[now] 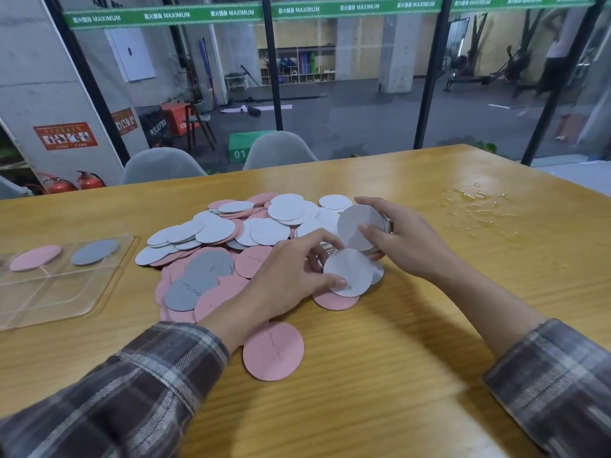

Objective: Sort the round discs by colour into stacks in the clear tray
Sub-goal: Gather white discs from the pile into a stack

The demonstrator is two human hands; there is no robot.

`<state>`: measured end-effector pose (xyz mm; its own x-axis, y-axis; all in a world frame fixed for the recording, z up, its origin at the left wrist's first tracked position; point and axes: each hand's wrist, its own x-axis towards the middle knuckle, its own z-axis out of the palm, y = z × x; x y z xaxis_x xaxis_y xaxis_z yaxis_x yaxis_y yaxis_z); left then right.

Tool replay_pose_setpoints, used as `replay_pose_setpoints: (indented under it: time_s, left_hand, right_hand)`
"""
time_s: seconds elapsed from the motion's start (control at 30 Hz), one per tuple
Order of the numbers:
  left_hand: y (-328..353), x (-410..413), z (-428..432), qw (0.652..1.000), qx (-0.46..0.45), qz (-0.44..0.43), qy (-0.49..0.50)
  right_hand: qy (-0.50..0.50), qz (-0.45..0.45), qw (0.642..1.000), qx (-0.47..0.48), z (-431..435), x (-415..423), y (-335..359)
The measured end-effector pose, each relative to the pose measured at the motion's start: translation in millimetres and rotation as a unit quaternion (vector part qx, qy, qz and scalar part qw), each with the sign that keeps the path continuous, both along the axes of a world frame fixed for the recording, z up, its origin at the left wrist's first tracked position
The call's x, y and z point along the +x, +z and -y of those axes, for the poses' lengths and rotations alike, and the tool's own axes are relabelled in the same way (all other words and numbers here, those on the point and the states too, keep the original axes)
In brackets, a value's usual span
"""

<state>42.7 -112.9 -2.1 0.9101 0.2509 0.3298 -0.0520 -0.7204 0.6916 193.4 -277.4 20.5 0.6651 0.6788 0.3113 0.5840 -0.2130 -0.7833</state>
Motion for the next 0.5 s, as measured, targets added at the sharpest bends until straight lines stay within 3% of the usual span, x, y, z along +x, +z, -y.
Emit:
replay_pose_setpoints:
  time_s: [0.2, 0.5]
  left_hand:
    - [3, 3, -4, 0.993, -0.083, 0.075, 0.036]
    - [7, 11, 1, 0.981, -0.148, 0.102, 0.070]
  right_hand:
    - [0.028, -0.040, 0.999, 0.006, -2, 1, 0]
    - [0.058, -0.126, 0.990, 0.017, -5, -1, 0]
